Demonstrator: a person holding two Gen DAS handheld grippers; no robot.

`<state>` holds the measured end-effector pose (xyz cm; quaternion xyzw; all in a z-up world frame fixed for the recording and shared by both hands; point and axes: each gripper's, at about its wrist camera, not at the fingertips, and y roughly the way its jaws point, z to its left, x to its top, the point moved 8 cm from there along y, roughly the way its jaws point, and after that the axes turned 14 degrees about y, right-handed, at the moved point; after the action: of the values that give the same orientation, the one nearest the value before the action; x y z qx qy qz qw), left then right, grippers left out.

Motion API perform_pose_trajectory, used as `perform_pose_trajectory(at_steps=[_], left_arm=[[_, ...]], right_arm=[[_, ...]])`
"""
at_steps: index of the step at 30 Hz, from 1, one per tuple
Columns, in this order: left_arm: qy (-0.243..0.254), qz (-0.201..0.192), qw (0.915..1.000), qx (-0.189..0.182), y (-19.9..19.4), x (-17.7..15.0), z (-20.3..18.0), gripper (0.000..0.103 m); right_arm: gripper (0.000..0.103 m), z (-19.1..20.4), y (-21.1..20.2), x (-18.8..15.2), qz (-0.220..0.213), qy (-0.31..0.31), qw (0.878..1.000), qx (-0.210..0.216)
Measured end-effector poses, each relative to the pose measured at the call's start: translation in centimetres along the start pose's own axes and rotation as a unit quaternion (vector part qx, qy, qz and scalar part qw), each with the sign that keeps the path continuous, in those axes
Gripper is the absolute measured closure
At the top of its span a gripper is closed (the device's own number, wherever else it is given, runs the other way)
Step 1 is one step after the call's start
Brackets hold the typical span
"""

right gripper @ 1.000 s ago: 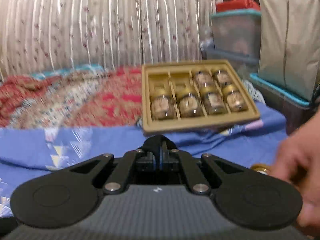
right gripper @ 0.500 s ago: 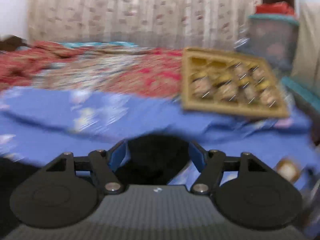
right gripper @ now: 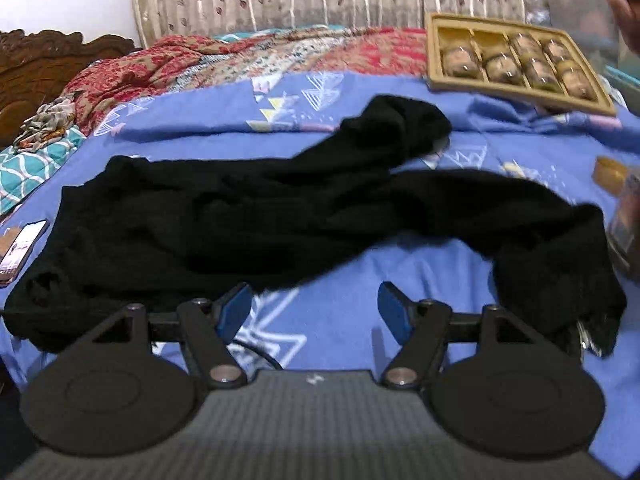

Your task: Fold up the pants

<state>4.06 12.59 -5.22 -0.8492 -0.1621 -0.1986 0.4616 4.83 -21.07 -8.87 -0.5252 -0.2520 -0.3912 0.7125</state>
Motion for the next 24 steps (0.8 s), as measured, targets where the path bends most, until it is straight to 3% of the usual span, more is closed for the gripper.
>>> perform_pose_trajectory(at_steps=[3,4,6,7,8,10,13,18,19,20,22,24], left_arm=[[-0.024,0.021,0.9995,-0.004,2.8,-0.5,-0.2,0.012],[-0.037,0.026,0.9989,-0.006,3.8,-0.5,-0.1,0.018],[-0.069,0.037,0.9968,-0.02,5.4,-0.5,0.2,0.04],[-0.08,0.039,0.9955,-0.031,6.1,-0.5,0.3,0.058],[-0.088,0.041,0.9947,-0.036,6.6,-0.4,0.6,0.07],[-0.094,0.044,0.9942,-0.027,7.2,0.2,1.1,0.088],[-0.082,0.013,0.9962,-0.024,5.9,1.7,1.2,0.092],[-0.057,-0.06,0.9966,-0.005,0.5,4.6,1.4,0.093],[-0.053,-0.074,0.9958,0.003,-0.9,5.1,1.5,0.093],[-0.05,-0.085,0.9951,0.009,-2.0,5.5,1.7,0.093],[-0.047,-0.102,0.9935,0.018,-4.4,6.1,1.8,0.093],[-0.038,-0.122,0.9913,0.03,-6.8,6.5,2.0,0.093]], right_arm=[[0.031,-1.7,-0.6,0.1,-0.013,0.025,0.999,-0.023],[0.031,-2.6,-1.1,0.3,-0.021,0.035,0.999,-0.034],[0.031,-4.6,-2.1,0.4,-0.038,0.055,0.996,-0.061],[0.031,-5.6,-2.6,0.5,-0.045,0.063,0.994,-0.074],[0.031,-6.6,-3.0,0.5,-0.048,0.073,0.992,-0.086],[0.029,-8.7,-3.8,0.0,-0.053,0.095,0.988,-0.109],[0.026,-11.3,-3.8,-0.5,-0.049,0.134,0.98,-0.135],[0.028,-13.5,-0.5,0.3,-0.038,0.175,0.972,-0.151],[0.047,-13.7,0.2,0.7,-0.04,0.174,0.972,-0.154],[0.078,-13.8,0.3,1.0,-0.04,0.168,0.972,-0.156],[0.085,-14.3,-0.3,2.2,-0.057,0.178,0.968,-0.166],[0.085,-15.1,-3.5,3.9,-0.118,0.191,0.957,-0.182]])
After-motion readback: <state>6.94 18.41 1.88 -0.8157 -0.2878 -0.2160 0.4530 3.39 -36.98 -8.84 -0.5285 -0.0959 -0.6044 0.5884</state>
